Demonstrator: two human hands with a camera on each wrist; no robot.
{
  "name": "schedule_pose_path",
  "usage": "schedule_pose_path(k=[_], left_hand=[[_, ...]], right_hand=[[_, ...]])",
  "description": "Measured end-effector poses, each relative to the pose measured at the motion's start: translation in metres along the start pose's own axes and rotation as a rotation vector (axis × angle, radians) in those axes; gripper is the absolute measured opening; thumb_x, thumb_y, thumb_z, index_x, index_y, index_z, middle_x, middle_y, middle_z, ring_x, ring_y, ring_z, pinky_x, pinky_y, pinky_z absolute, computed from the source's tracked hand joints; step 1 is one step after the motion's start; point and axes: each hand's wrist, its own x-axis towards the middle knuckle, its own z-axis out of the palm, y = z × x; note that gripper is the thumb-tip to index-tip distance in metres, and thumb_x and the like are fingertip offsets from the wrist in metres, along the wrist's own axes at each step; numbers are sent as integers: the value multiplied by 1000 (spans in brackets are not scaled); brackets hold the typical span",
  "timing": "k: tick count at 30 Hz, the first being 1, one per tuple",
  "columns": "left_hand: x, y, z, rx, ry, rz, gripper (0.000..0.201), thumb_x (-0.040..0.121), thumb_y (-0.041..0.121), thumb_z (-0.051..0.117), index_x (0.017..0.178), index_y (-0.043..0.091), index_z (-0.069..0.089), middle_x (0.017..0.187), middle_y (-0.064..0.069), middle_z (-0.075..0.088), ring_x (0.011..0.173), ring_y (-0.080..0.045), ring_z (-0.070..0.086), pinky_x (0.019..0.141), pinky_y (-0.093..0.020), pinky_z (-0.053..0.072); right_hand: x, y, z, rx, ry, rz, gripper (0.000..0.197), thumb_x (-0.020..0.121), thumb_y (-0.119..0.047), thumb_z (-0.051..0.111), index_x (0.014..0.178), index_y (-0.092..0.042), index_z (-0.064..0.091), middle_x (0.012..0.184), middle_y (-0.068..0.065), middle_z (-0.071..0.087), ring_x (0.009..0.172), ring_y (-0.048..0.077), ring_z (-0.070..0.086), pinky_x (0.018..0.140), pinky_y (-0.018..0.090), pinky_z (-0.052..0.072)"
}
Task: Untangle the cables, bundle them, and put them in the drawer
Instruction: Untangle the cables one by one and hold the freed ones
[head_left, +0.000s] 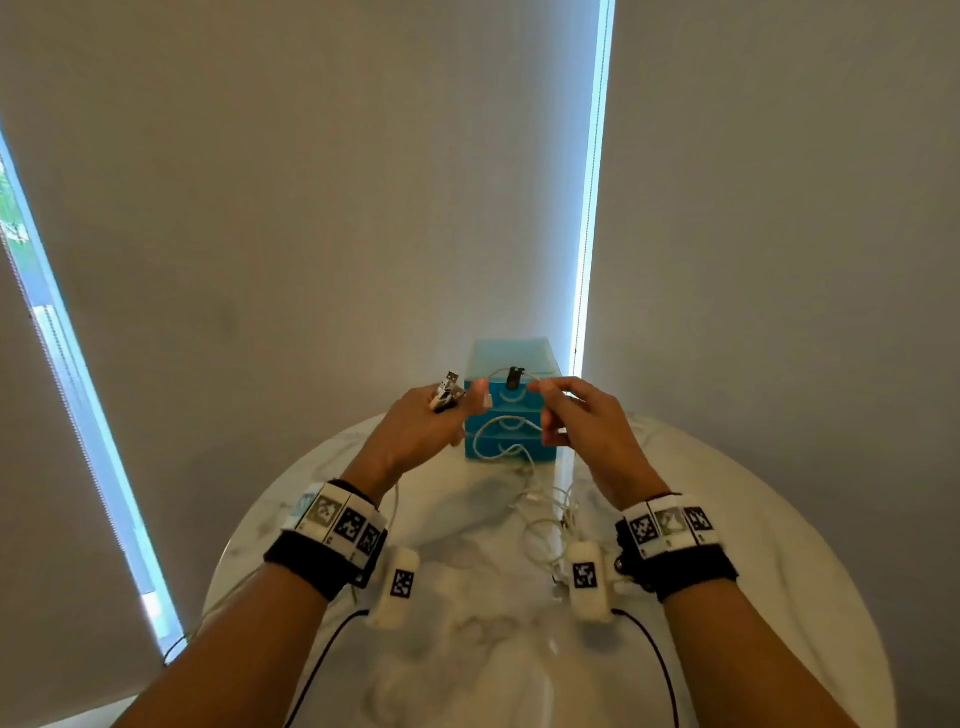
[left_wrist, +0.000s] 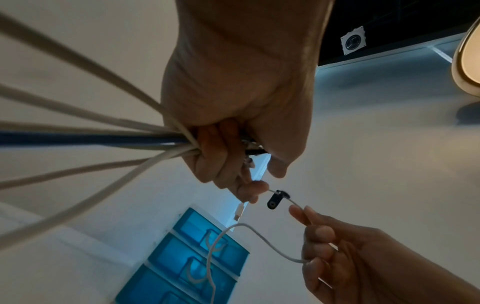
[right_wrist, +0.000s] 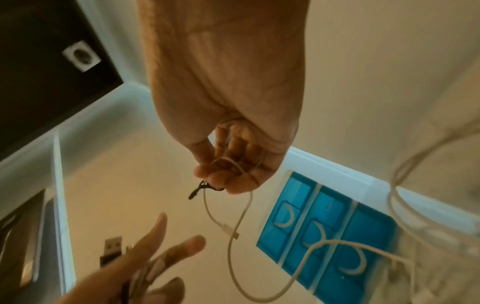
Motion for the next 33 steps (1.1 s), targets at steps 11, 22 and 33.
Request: schedule_pose_path(k=[11,22,33], left_hand=[[18,6,37,-365,-82,-120,58,96,77,51,117,30,77,88,-3,81,45,-8,32,44,-23,24],[20,24,27,-470,261,13,36,106,44,62,121,16,78,114,5,82,65,-29,45,72,-56,54],[-7,56,31,-674,-93,-63,52,111,49,43,130,11,73,84,0,69,47,-11,66,50,-11,54]], right_hand=[[-6,51,-19,486,94,137,27,110,-26,59,123,-9,76,68,0,44,60,13,37,61,30,31],[-29,62,9,174,-275,112,23,108,-30,62,109,-11,73,87,12,73,80,27,68,88,42,53],[-32,67,29,136,-299,94,10,105,-16,68,105,-10,76,78,8,76,72,19,71,69,30,59]])
